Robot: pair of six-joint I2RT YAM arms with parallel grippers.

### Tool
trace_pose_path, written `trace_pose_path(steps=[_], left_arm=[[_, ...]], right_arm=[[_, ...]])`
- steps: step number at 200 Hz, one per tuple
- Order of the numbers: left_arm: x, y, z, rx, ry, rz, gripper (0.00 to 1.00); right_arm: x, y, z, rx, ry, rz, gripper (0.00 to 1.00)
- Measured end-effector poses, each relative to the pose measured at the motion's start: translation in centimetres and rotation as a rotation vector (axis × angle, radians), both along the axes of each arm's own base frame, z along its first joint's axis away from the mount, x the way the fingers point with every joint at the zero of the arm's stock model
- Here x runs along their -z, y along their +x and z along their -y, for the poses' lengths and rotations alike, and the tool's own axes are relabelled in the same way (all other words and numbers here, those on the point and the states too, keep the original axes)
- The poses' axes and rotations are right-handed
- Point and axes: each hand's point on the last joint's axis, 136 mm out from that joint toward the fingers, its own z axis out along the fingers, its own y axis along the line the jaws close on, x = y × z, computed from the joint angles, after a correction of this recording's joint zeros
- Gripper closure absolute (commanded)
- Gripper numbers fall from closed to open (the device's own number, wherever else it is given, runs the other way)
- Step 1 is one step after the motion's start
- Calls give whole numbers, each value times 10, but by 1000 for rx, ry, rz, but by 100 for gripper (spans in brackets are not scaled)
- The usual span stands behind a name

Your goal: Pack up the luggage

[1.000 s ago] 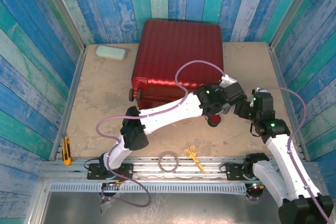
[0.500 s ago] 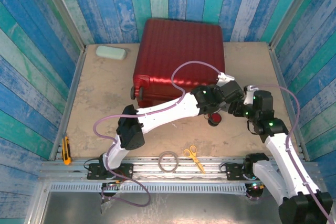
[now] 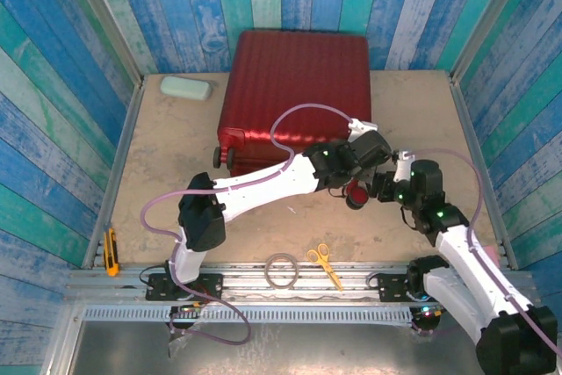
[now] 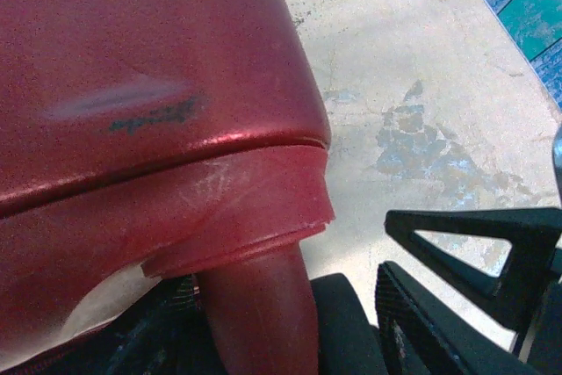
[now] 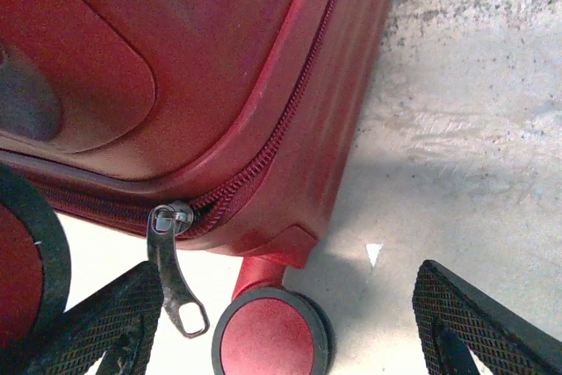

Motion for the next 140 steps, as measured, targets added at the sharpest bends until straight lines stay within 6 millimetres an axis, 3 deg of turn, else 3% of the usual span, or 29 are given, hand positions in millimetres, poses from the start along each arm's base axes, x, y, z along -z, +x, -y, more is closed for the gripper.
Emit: trace_pose_path(steps=[62,101,140], left_arm=[[2,2,-10,-33,-101,17,100],[0,9,-13,-31,-162,10,100],[0,7,-13,-6,-221,-10,100]], right_arm=[[5,-6,-12,-19,-27,23,22],[6,-23,-43,-155,-28,14,22],[2,-27,-49,-182,-29,31,22]])
